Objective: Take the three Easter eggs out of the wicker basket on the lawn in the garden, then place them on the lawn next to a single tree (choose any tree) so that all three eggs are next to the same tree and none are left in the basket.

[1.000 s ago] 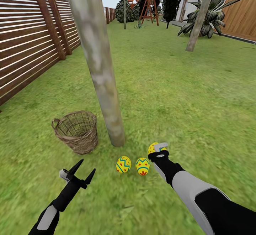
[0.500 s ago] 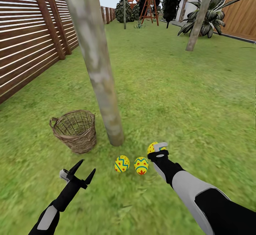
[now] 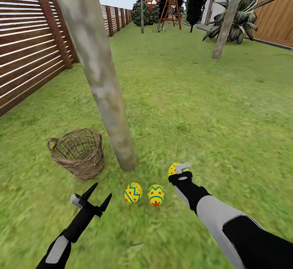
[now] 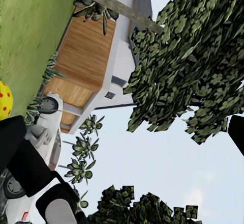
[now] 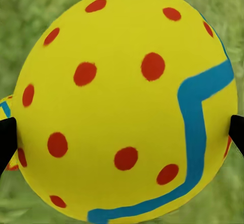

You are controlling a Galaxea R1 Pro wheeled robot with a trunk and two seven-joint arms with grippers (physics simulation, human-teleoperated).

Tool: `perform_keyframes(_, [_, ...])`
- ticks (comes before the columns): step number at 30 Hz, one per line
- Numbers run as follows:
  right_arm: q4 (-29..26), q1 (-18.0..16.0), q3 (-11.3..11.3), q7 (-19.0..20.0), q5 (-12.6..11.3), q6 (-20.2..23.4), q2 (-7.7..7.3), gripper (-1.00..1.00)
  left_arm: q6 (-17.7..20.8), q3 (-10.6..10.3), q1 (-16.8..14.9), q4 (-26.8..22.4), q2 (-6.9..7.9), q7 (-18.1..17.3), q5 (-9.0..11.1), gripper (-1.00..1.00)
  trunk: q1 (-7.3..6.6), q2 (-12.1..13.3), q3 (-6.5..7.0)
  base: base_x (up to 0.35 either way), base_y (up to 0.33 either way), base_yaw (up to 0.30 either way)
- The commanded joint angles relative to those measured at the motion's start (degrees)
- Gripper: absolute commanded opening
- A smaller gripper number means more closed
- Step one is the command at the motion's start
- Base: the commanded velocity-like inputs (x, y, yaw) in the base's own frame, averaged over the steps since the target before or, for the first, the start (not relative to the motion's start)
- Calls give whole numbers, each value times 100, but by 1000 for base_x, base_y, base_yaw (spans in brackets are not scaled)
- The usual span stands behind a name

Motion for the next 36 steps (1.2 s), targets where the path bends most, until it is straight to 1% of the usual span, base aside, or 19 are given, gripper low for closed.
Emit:
perform_keyframes(1, [-10, -2, 51, -36, -56, 32, -2, -100, 29, 19, -3, -1, -5, 5, -5, 100, 3, -1, -4, 337, 0, 0])
perform_keyframes(5, [-10, -2, 58, -29, -59, 53, -2, -100, 29, 24, -3, -2, -5, 16, -5, 100, 3, -1, -4, 301, 0, 0])
perform_keyframes(11, [-1, -2, 51, -4, -84, 31, -2, -100, 29, 27, -3, -33, -5, 16, 3, 100, 3, -1, -4, 24, 0, 0])
perform_keyframes(14, [35, -2, 57, 9, -93, 50, 1, -100, 29, 20, -3, -35, -5, 17, -3, 100, 69, -122, -58, 0, 0, 0])
perform_keyframes(19, [59, 2, 51, 136, -103, 72, -11, -100, 29, 18, -3, -35, -5, 25, -5, 100, 178, -322, -148, 0, 0, 0])
perform_keyframes(21, [63, 1, 51, 135, -111, 75, -11, -100, 29, 18, -3, -33, -8, 28, -5, 100, 222, -403, -184, 0, 0, 0])
perform_keyframes(25, [63, -1, 51, 135, -106, 76, -11, -100, 29, 18, -3, -35, -12, 178, -5, 100, 310, -563, -256, 0, 0, 0])
perform_keyframes(31, [63, 0, 51, 137, -101, 70, -5, -100, 29, 18, -3, -35, -13, 191, -5, 100, 442, -804, -363, 0, 0, 0])
perform_keyframes(36, [52, 1, 68, 133, -45, 42, 4, -100, 29, 18, -3, -35, -13, 192, -5, 100, 552, -1004, -453, 0, 0, 0])
